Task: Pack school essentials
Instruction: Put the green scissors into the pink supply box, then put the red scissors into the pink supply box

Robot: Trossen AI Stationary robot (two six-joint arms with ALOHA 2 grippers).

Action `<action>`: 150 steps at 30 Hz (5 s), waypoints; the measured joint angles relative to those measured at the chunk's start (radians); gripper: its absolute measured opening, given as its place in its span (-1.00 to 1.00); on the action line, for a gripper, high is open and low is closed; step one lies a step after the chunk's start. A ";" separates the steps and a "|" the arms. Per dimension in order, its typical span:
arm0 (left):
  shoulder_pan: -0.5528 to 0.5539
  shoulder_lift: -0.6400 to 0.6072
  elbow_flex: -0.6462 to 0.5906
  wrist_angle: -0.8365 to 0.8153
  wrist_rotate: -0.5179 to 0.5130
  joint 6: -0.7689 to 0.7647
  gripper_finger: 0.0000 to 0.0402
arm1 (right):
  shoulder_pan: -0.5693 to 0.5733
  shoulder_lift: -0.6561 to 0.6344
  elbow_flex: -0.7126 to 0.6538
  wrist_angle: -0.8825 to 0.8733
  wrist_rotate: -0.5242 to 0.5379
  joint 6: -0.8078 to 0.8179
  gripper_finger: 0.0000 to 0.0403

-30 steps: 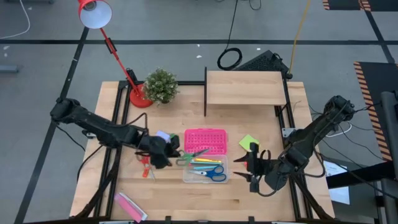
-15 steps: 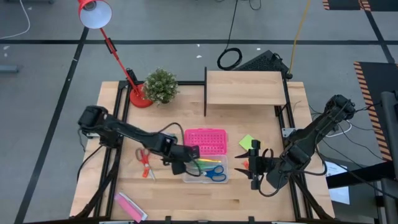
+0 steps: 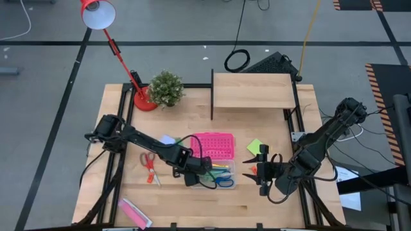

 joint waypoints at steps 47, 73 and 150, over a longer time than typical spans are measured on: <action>-0.078 -0.322 -0.203 0.053 -0.367 -1.162 -0.44 | -0.359 0.289 -0.345 0.693 -0.550 -0.022 -0.98; -0.160 -0.419 -0.372 0.184 -0.383 -1.343 -0.44 | -0.387 0.288 -0.273 0.715 -0.660 -0.064 -1.00; -0.109 -0.296 -0.517 -0.425 0.016 -0.620 -0.59 | -0.270 0.172 -0.275 0.641 -0.660 -0.146 -1.00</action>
